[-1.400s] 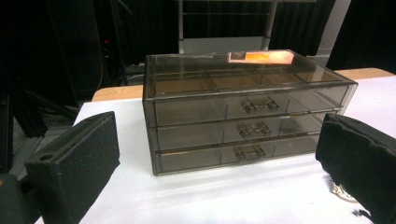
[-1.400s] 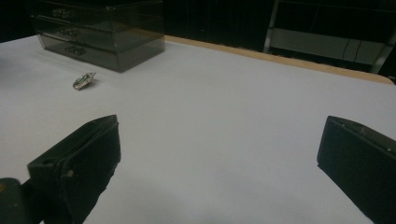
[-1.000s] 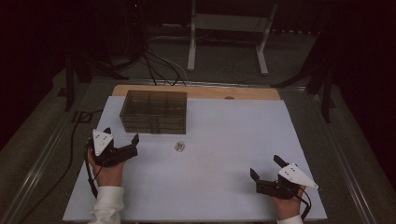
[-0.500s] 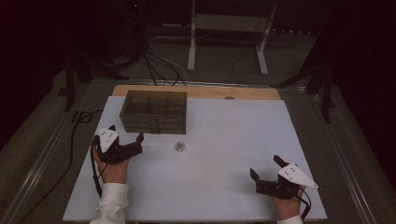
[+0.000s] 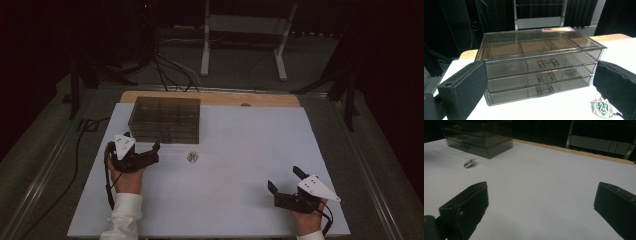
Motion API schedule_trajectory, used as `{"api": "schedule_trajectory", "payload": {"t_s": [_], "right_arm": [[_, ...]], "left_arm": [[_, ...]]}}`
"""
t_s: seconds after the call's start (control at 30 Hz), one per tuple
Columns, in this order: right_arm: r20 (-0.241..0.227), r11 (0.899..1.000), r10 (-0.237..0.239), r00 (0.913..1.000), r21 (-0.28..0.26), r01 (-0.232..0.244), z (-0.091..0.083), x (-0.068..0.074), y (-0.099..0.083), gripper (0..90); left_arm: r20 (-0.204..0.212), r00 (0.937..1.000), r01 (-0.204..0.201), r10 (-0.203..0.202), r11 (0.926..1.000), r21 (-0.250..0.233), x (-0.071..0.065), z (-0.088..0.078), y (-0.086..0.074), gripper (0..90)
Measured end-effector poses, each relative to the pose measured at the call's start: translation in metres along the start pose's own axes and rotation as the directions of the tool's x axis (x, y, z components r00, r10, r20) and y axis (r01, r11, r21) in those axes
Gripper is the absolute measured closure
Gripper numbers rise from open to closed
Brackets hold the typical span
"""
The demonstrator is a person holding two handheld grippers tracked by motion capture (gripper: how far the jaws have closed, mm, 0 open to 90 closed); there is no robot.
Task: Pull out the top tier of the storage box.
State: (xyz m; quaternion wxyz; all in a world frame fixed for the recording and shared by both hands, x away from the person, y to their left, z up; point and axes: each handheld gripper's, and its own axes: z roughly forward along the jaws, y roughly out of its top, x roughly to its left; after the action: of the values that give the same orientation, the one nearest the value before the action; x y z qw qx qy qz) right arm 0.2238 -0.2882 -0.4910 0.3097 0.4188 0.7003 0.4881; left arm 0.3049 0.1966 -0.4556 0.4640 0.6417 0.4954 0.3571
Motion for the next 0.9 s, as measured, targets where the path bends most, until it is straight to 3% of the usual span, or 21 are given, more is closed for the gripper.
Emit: {"api": "schedule_trajectory", "payload": {"t_s": [0.9], "right_arm": [[-0.002,1.000,0.000,1.0000,-0.001,0.000,0.000,0.001,0.000,0.0]], "left_arm": [[0.006,0.9998,-0.018,0.018,0.9992,0.037,-0.015,0.026,0.001,0.6]]}}
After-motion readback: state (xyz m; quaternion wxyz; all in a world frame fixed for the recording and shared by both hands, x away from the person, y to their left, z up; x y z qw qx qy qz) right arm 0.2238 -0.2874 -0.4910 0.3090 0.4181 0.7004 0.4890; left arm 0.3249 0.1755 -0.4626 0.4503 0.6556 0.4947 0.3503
